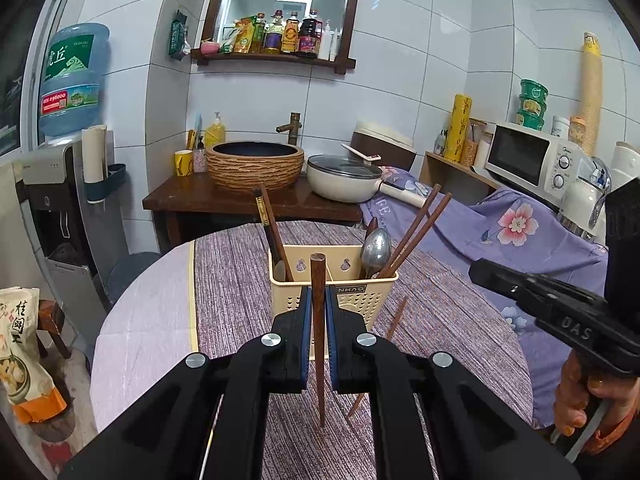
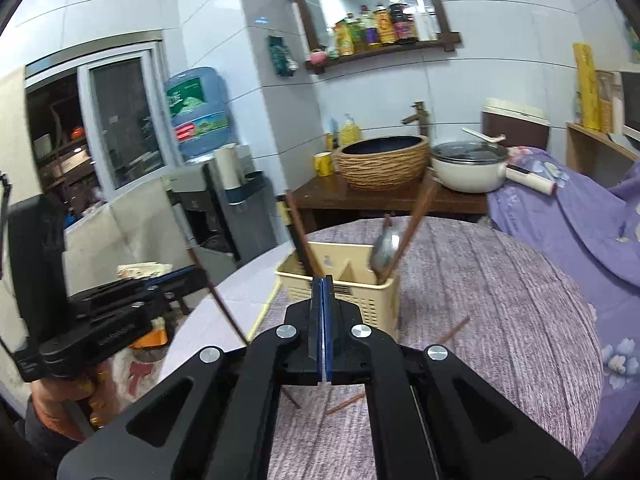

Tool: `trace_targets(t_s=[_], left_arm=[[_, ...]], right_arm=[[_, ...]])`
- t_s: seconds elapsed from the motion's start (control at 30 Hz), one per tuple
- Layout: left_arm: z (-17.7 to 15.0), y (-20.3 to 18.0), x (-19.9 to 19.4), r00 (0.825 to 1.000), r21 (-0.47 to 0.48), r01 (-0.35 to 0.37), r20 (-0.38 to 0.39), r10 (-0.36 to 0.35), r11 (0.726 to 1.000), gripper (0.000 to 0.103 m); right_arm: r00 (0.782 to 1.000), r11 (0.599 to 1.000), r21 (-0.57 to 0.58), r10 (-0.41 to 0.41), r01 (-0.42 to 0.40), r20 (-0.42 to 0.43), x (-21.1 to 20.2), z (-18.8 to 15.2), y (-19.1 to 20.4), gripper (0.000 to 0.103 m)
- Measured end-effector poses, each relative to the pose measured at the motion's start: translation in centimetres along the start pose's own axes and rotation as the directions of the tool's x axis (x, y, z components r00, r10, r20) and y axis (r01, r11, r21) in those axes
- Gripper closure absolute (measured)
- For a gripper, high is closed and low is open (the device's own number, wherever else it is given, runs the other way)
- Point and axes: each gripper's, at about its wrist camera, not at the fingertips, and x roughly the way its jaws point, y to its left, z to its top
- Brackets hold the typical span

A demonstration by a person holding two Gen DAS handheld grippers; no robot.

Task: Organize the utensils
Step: 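Lift both brown chopsticks and carry them toward the cream holder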

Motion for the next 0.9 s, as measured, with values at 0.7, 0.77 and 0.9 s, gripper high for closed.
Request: trace_targets(t_s=[0.7, 0.77, 0.9], left_arm=[[0.0, -0.4, -0.4, 1.0, 0.026, 0.007, 0.013, -0.008, 1.0, 0.096], [0.0, -0.5, -0.5, 1.0, 0.029, 0.01, 0.016, -0.011, 1.0, 0.096], [0.1, -0.6, -0.6, 1.0, 0.035, 0.018, 0.021, -0.019, 0.999, 0.096]], right_arm=[[0.814, 0.815, 0.285, -0.338, 0.504, -0.473, 18.2, -6.0, -16.6, 0.068], [0.78, 0.792, 0.27, -0.368, 0.548, -0.506, 19.4, -6.1, -17.1, 0.071], [0.762, 0.775, 0.267, -0.381, 0.572, -0.524, 20.8, -6.6, -17.7, 0.073]])
